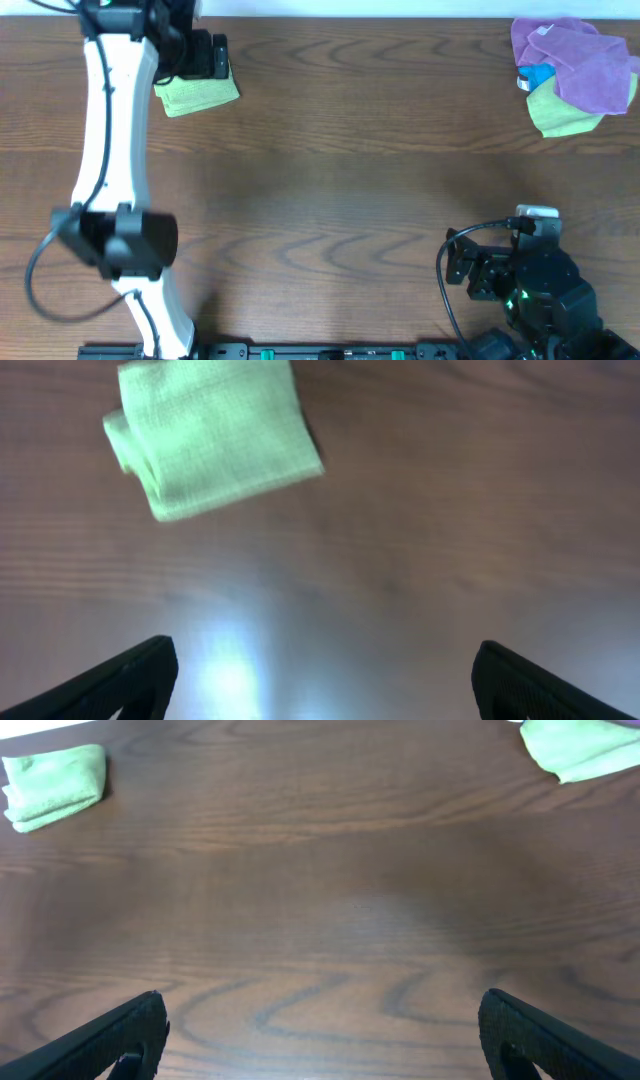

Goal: Fold the cloth

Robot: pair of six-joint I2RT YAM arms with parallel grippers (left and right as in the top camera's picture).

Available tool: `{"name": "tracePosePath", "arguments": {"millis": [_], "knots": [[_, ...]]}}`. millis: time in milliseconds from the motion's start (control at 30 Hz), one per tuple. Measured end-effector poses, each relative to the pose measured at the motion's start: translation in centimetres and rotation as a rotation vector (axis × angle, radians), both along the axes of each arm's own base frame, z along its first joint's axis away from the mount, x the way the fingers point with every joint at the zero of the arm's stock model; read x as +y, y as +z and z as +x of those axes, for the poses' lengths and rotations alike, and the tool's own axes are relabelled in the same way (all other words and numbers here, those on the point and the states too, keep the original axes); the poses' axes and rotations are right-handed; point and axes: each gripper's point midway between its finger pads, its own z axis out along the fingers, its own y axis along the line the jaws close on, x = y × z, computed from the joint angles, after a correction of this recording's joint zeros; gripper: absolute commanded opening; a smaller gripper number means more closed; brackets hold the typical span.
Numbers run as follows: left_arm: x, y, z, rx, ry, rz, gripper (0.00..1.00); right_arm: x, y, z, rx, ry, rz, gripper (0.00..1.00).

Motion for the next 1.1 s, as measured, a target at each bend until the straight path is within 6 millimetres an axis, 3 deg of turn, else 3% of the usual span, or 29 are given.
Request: {"name": "tracePosePath", "arguments": {"millis": [133, 200, 233, 267, 400, 467, 600, 733, 833, 1000, 1100], "knots": [[-1.6, 5.1, -5.9, -0.022, -0.034, -0.011, 0.95, -0.5, 1.1, -1.0, 0.011, 0.003, -0.003, 0.99], [-2.7, 8.7, -9.6, -0.093, -0.065, 0.0, 0.95, -1.1, 4.0, -2.2, -0.025, 0.008, 0.012, 0.99], [-2.8, 9.3, -10.2, -0.105, -0.066, 0.005, 0.95, -1.5, 5.1, -2.7, -0.041, 0.01, 0.016, 0.99], [-3.2, 11.3, -12.9, -0.151, -0.078, 0.019, 0.95, -2.2, 5.7, -3.9, -0.031, 0.013, 0.005, 0.99], [-3.5, 16.5, -18.8, -0.342, -0.09, 0.018, 0.96, -4.9, 6.3, -8.0, 0.012, 0.0, -0.035, 0.99], [-2.6, 17.7, -23.0, -0.413, -0.073, -0.001, 0.95, -5.9, 6.4, -9.4, -0.003, -0.006, -0.033, 0.99], [-0.4, 15.8, -27.9, -0.417, -0.019, -0.006, 0.95, -7.5, 7.8, -12.1, -0.129, -0.009, 0.037, 0.99], [0.9, 11.2, -31.1, -0.349, 0.013, 0.005, 0.95, -8.7, 7.6, -14.2, -0.186, -0.012, 0.065, 0.99], [1.0, 7.4, -31.5, -0.326, 0.022, 0.001, 0.95, -8.4, 7.0, -13.5, -0.169, -0.014, 0.053, 0.99], [-0.2, 2.0, -30.1, -0.282, 0.014, -0.02, 0.95, -6.9, 4.1, -10.8, -0.088, -0.012, 0.006, 0.99], [-0.6, 0.2, -29.5, -0.241, 0.015, -0.02, 0.95, -6.2, 2.8, -9.7, -0.056, -0.011, -0.013, 0.99]]}}
